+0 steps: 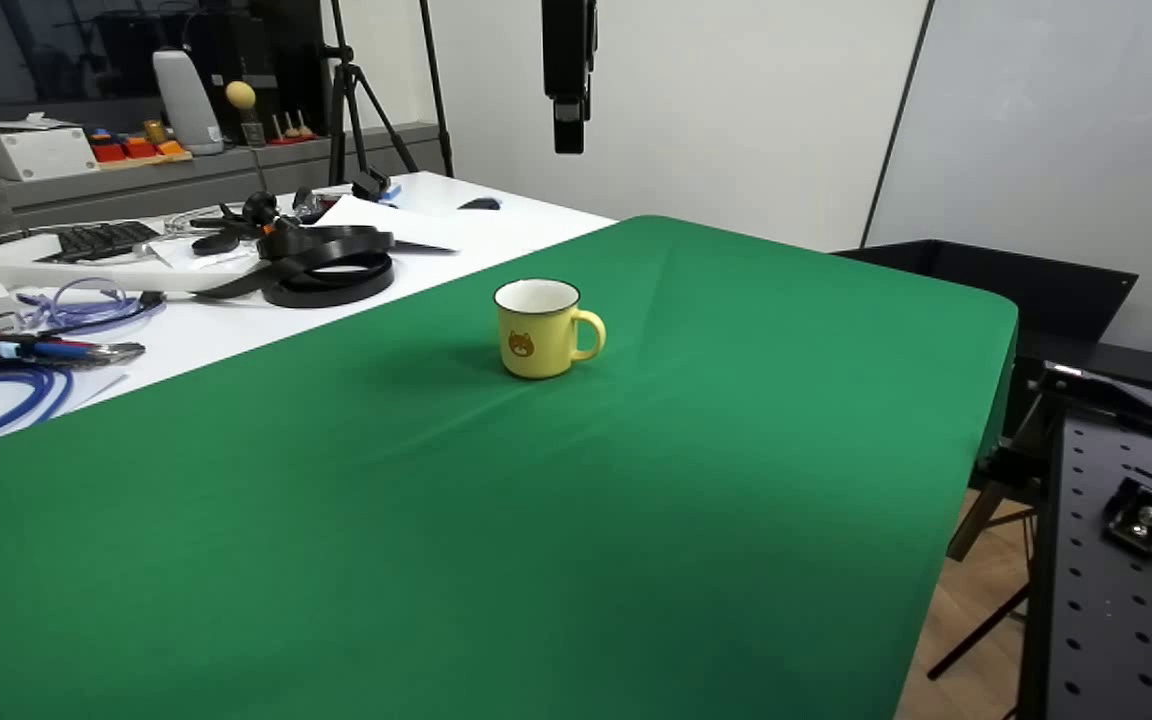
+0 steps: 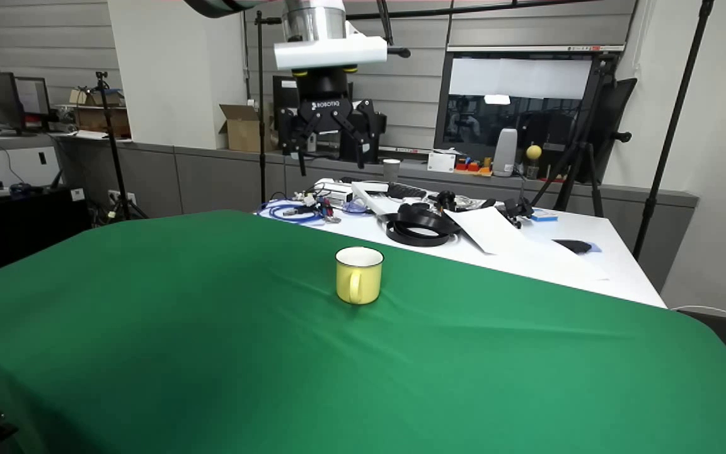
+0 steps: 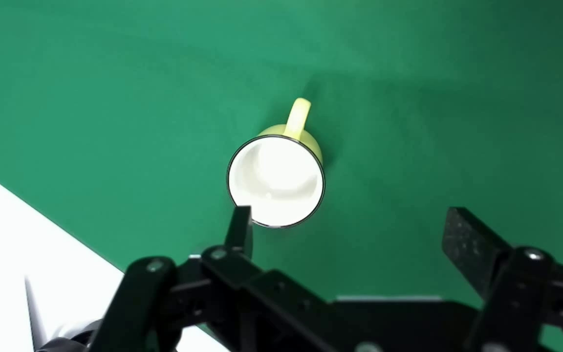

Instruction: Move the yellow cup to the center of the table

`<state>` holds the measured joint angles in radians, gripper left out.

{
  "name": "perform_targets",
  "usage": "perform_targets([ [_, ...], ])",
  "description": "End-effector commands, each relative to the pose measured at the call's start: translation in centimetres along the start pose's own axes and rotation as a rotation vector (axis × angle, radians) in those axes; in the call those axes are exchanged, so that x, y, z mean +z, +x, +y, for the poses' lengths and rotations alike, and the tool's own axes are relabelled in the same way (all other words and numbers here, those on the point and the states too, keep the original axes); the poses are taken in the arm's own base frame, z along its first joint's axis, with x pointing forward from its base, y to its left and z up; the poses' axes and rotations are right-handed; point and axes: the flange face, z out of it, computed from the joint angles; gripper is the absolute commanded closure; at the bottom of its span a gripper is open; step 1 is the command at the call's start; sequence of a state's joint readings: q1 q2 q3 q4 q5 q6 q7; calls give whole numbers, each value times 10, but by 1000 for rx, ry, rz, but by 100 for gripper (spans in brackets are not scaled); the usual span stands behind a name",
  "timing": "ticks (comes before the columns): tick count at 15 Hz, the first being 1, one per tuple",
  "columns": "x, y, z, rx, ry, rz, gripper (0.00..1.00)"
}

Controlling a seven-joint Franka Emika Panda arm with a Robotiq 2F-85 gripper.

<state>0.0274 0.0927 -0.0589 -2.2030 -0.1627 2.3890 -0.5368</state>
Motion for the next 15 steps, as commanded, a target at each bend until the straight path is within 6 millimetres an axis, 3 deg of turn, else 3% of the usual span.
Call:
perform_targets([
  [1,17,6,15,18,15,4,0],
  [7,91,31,41,53,125,-3,0],
  [15,158,76,46,17,177,-55,0],
])
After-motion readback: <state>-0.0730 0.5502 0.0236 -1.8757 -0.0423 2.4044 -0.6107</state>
